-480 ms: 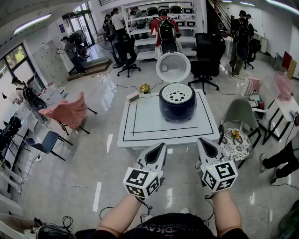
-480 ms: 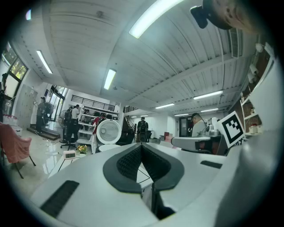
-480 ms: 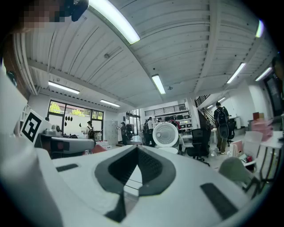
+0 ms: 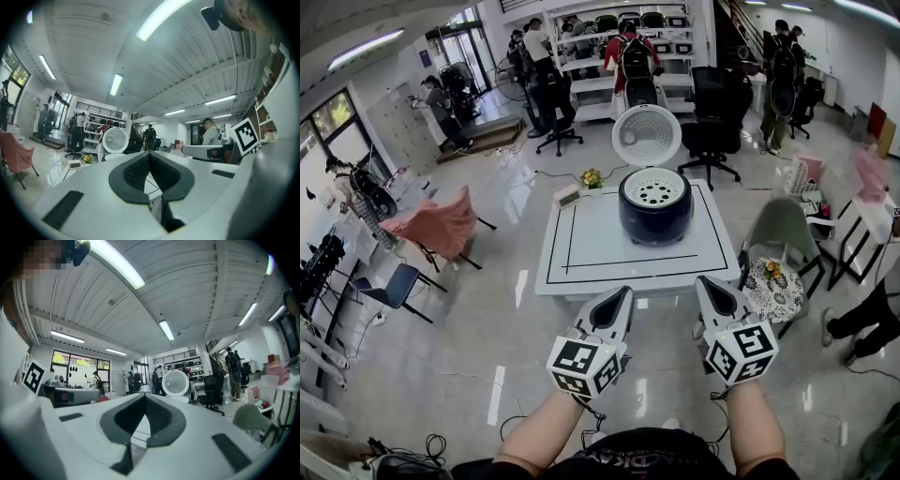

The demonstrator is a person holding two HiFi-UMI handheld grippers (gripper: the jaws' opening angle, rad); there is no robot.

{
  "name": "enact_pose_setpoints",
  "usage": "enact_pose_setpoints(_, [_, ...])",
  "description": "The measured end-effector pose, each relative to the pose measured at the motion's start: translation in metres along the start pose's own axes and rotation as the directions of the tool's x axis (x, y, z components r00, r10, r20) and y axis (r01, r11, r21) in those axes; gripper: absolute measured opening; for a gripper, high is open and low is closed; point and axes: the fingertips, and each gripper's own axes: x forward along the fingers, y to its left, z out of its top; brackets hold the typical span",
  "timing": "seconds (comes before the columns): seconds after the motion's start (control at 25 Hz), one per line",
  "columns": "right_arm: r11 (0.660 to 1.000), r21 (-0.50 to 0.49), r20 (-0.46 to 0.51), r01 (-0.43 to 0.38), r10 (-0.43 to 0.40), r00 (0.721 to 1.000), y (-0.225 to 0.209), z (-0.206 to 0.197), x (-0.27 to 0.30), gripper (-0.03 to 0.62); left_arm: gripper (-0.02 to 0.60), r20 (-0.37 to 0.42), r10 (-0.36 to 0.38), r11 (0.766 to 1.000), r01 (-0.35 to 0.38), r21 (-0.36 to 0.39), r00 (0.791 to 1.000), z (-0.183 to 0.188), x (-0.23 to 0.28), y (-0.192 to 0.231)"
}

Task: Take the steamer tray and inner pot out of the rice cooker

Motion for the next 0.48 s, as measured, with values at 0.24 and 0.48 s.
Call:
enact_pose_setpoints(0.24, [1.0,0.024,0.006,0.007,-0.008,1.0,-0.019,-0.004,-0.004,0.002,0.003,-0.008,0.012,1.0,-0.012,0.001,1.0,-0.006,0.012,-0.008])
enact_pose_setpoints(0.48, [0.999,0.043,0.013,-0.009,0.008,1.0,-0.05,-0.005,-0.016,0.005,0.026,-0.019,0.02,1.0,-0.02,0.005,1.0,-0.013,0.033,-0.03])
